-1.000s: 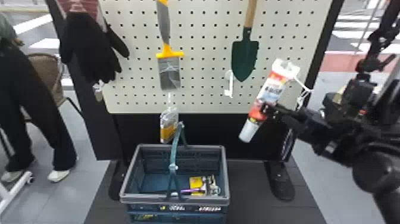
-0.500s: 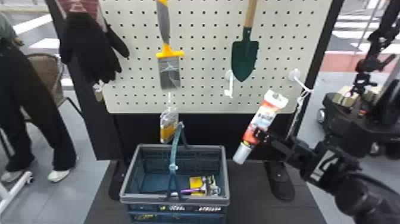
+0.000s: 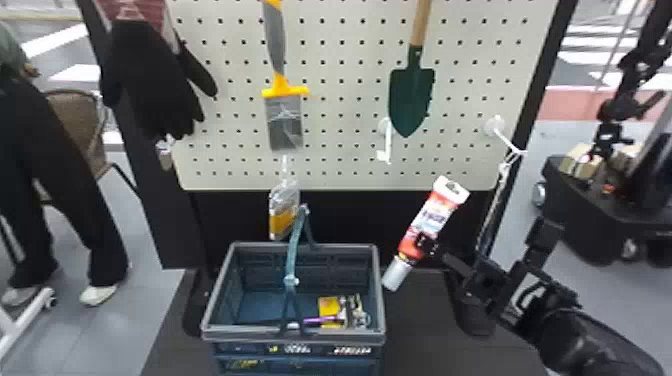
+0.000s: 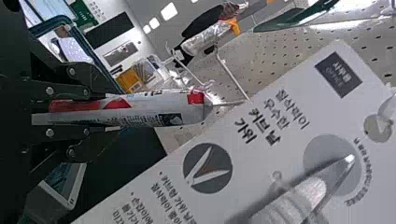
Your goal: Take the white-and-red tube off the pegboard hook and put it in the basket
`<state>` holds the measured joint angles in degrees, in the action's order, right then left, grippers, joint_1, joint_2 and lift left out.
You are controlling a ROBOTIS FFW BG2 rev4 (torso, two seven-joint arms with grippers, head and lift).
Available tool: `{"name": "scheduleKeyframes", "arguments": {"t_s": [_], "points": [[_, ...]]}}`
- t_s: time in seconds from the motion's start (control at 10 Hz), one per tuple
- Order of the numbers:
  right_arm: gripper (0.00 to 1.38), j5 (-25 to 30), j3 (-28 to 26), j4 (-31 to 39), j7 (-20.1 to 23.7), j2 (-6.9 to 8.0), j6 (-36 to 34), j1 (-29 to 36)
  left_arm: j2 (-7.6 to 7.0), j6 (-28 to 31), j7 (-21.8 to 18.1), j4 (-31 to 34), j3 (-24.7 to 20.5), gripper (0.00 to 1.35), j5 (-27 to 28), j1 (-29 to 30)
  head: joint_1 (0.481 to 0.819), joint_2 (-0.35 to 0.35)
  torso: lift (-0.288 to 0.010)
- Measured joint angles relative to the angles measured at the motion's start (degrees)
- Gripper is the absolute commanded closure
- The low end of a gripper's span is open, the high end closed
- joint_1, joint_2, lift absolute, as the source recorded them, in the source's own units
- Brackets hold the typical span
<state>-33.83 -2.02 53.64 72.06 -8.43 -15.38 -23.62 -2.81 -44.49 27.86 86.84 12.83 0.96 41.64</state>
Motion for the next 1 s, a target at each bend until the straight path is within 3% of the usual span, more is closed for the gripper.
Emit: {"name": "scheduleKeyframes", "arguments": {"t_s": [0.7, 1.0], "points": [[1.01, -4.9, 6.5, -20.1, 6.0, 3.11, 1.2, -10.0, -0.09, 0.9, 0.0, -0.6, 1.0, 0.47, -0.1, -1.6, 0.549, 0.000, -0.100], [1.01, -3.9, 9.9, -27.0, 6.0, 3.48, 0.0, -13.2, -0.35, 0.7, 0.0, -1.9, 1.8, 0.47, -0.5, -3.2, 0.549, 0.000, -0.100]]}}
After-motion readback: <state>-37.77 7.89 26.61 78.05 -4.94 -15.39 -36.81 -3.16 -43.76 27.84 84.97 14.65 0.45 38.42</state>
